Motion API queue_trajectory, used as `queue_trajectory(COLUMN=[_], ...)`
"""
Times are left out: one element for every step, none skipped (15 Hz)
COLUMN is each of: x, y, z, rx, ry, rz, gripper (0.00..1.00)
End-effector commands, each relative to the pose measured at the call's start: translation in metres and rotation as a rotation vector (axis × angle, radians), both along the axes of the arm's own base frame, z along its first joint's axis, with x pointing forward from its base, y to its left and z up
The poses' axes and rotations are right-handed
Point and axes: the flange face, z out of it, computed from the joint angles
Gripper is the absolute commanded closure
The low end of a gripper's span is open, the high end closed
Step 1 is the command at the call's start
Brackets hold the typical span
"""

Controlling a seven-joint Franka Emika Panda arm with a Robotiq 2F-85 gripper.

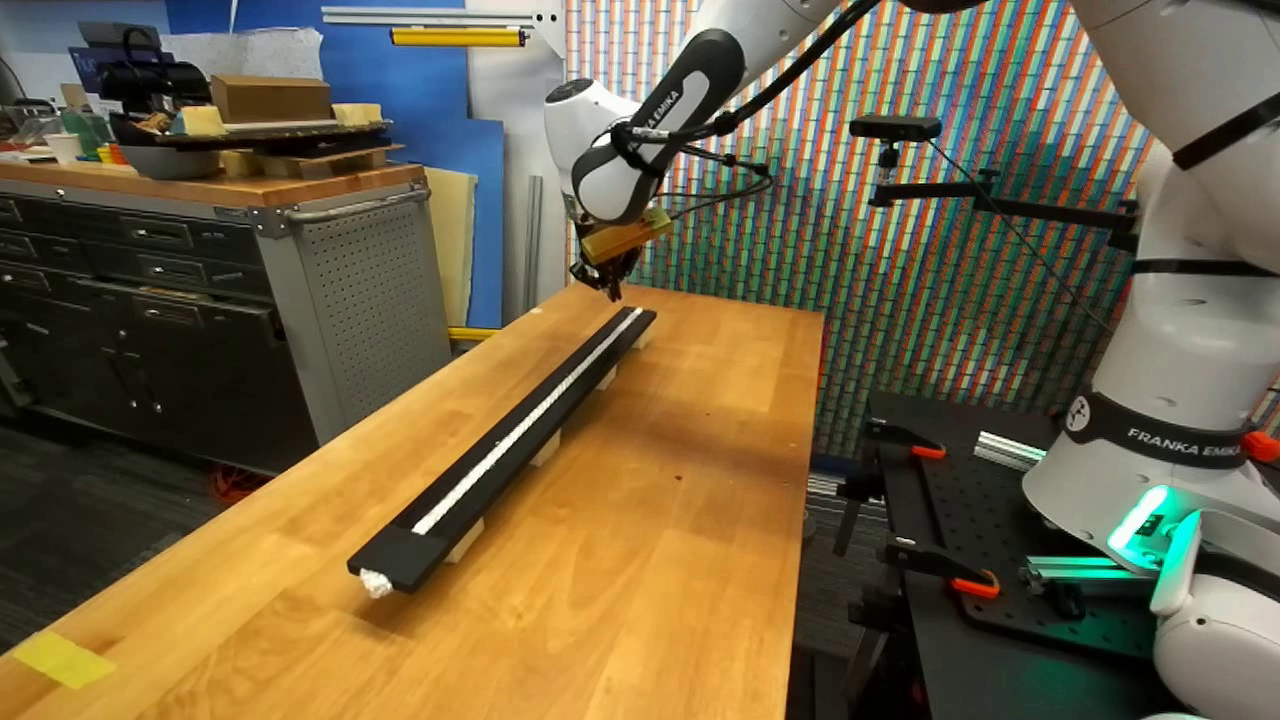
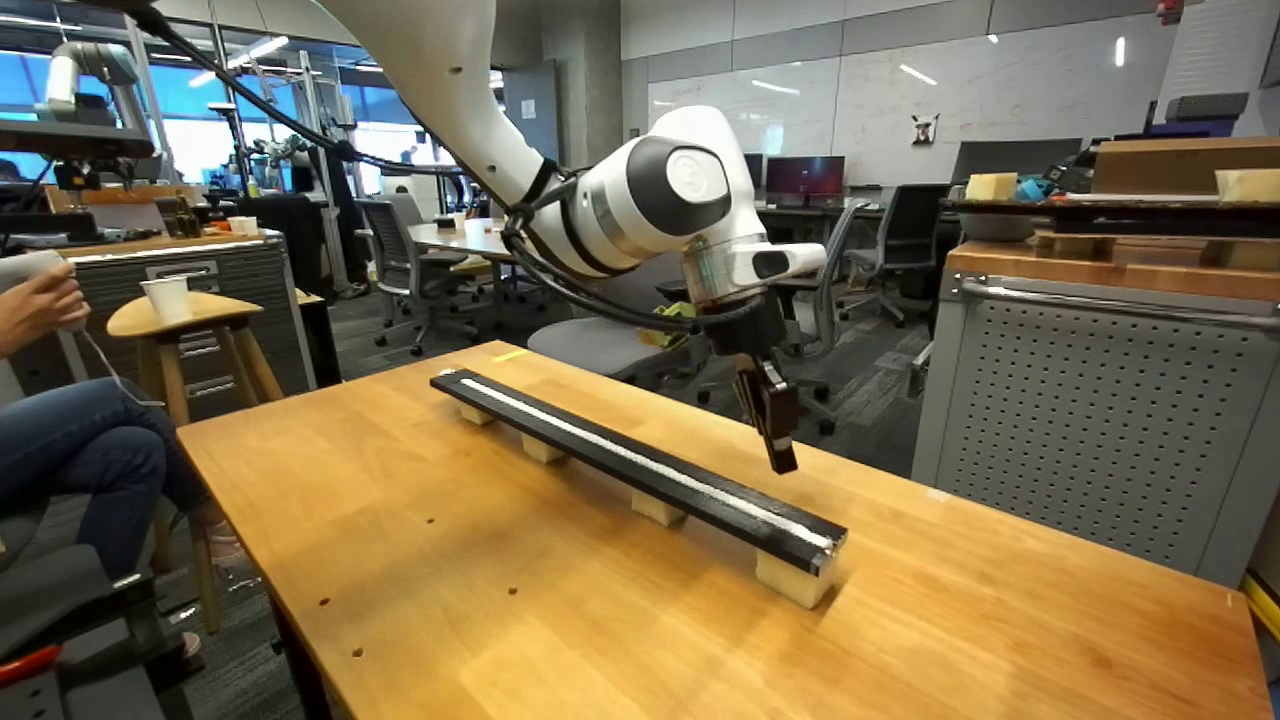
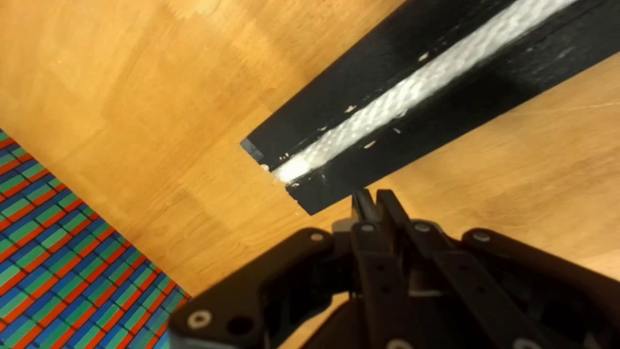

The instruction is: Put the rope in the groove then press down on the rope

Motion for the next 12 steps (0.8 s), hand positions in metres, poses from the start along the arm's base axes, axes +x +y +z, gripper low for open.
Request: queue_trajectory(x=[-0.009,-0.01,-0.013,-0.016,-0.02,-0.024,-0.029,-0.035,-0.042,-0.048,-0.056,-0.064], y=[0.028,0.035,0.043,0.051,0.058,0.066,0.075,0.084,0.094,0.103,0.113,0.123], z=[0.027,0.031,0.036,0.04,0.044,0.048,0.051,0.054,0.056,0.058,0.06,0.061], rx=[-0.042,-0.05,-0.058,-0.066,-0.071,-0.077,-0.085,-0.086,-0.088,-0.091,-0.091,-0.089], ry=[0.002,0.006,0.013,0.017,0.02,0.02,0.02,0.025,0.028,0.033,0.036,0.042], rz=[0.021,0.026,0.032,0.043,0.054,0.065,0.074,0.092,0.108,0.127,0.147,0.167], gripper=[0.91,0.91,0.9,0.89,0.84,0.81,0.67,0.61,0.56,0.5,0.43,0.34])
